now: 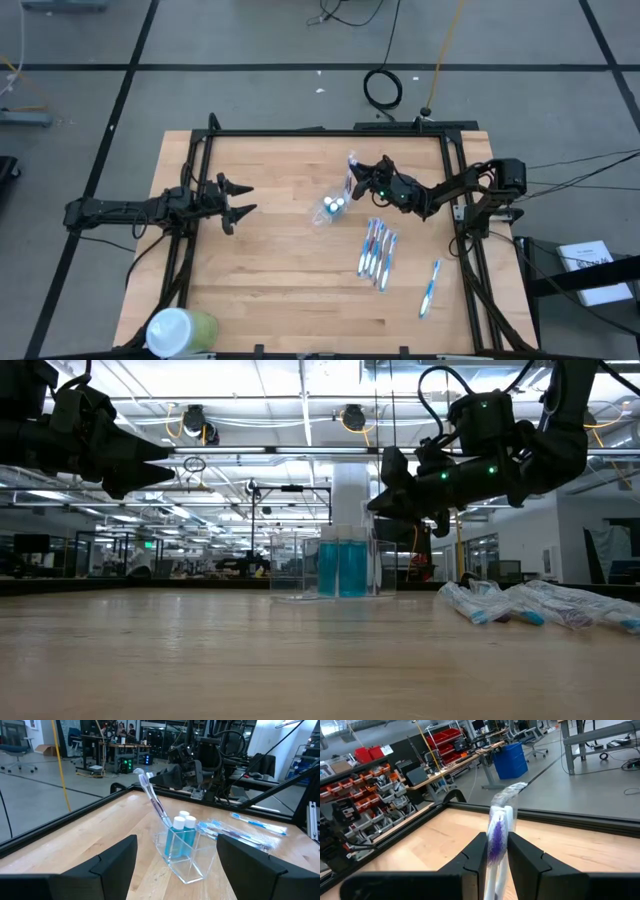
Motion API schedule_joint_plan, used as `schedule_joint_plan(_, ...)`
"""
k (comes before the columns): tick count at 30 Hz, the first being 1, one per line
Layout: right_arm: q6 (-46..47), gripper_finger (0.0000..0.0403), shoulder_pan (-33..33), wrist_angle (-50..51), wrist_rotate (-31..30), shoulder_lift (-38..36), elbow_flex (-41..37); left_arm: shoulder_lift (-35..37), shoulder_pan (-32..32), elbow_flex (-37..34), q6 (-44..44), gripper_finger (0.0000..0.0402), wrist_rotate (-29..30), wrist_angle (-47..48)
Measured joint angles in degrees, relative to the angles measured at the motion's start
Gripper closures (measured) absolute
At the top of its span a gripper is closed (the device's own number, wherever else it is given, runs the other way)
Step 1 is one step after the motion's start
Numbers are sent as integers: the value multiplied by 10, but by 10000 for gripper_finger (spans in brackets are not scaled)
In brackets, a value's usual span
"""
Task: Pick & Place toothbrushing station
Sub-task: Put the purple toothbrush into the transparent organizer
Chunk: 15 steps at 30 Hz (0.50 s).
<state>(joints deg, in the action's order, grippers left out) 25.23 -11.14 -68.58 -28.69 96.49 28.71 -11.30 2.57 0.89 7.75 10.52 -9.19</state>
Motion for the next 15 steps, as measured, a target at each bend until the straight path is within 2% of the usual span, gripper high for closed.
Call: schedule_joint_plan(15, -6, 344, 0, 3, 2, 0, 0, 0, 0, 0, 0, 119, 0, 0)
